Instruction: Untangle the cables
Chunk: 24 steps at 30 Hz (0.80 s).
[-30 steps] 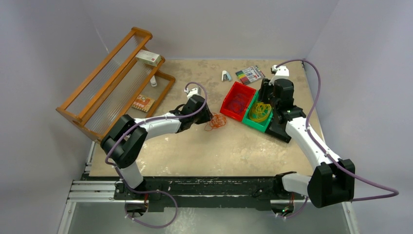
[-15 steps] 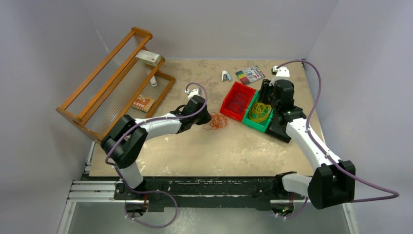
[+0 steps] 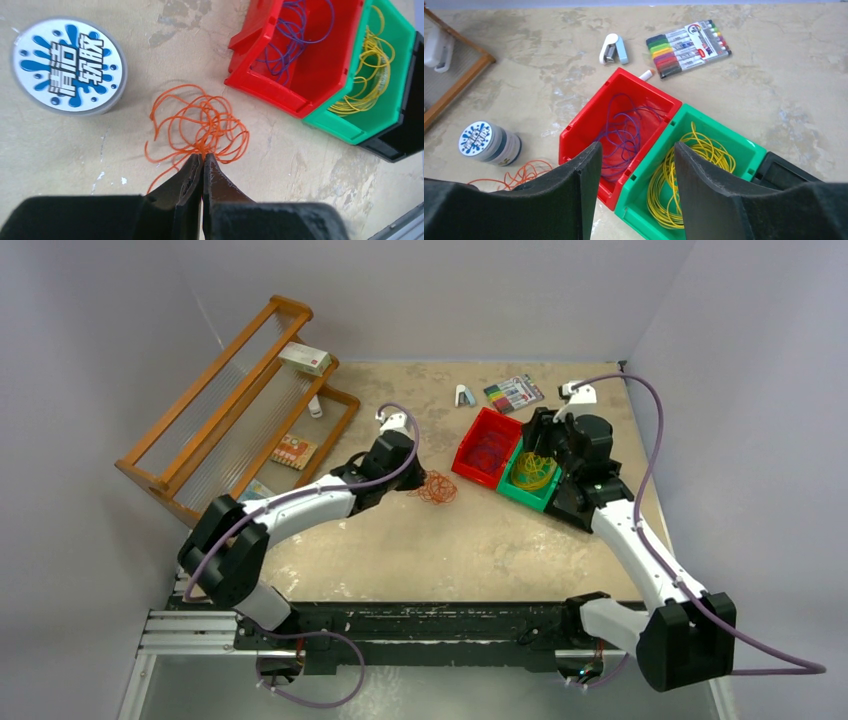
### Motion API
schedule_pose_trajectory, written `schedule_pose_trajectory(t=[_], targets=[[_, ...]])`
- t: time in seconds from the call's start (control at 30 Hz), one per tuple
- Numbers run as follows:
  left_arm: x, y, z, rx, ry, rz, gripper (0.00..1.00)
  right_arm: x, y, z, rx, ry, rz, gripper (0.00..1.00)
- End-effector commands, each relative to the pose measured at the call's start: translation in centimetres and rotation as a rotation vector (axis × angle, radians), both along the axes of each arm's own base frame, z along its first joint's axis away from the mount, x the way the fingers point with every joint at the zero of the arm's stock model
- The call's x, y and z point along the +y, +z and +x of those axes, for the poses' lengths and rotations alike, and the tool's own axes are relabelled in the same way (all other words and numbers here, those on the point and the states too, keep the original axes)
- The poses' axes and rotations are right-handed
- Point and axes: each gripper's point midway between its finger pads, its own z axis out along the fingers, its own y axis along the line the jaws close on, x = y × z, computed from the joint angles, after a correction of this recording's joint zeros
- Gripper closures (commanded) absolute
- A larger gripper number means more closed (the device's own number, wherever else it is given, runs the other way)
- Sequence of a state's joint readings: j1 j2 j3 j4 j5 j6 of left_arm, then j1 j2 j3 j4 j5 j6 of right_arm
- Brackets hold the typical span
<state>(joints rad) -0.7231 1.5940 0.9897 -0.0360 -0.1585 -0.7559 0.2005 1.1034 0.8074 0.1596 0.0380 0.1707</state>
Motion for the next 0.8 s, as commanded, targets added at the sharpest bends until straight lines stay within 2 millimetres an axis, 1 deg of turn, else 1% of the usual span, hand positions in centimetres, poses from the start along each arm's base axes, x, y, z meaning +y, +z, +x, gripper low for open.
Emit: schedule_pose_trajectory(t=[0.0, 0.13, 0.2, 0.3, 0.4, 0.47, 0.6, 0.77], targets=[[1.0, 3.1, -0.9, -0.102, -0.070, 0.037, 1.00, 1.6, 3.2, 0.0, -0.128, 0.105, 0.020, 0.42], [1.7, 4.0, -1.7, -0.127, -0.126, 0.079, 1.00, 2.7, 4.0, -0.7, -0.179, 0.173, 0.034, 0.38], [1.8, 4.7, -2.1, -0.147, -0.161, 0.094, 1.00, 3.2, 4.5, -0.8, -0.197, 0.195, 0.060, 0.37], [1.7, 5.6, -2.4, -0.167, -0.208, 0.108, 1.00, 4.7, 4.2, -0.8, -0.176, 0.275, 0.077, 0.36], [1.8, 6.5, -2.5, -0.188, -0.232, 0.125, 1.00, 6.3, 3.4, -1.2, -0.148, 0.353, 0.101, 0.32], [1.6, 7.1, -2.6, -0.203, -0.257, 0.131, 1.00, 7.5, 2.8, -1.9, -0.131, 0.405, 0.124, 0.30], [1.4, 7.9, -2.7, -0.214, -0.297, 0.142, 1.00, 11.4, 1.3, -3.8, -0.087, 0.527, 0.157, 0.27], [1.4, 8.9, -3.1, -0.244, -0.326, 0.141, 1.00, 15.2, -0.4, -5.1, -0.053, 0.613, 0.209, 0.26]])
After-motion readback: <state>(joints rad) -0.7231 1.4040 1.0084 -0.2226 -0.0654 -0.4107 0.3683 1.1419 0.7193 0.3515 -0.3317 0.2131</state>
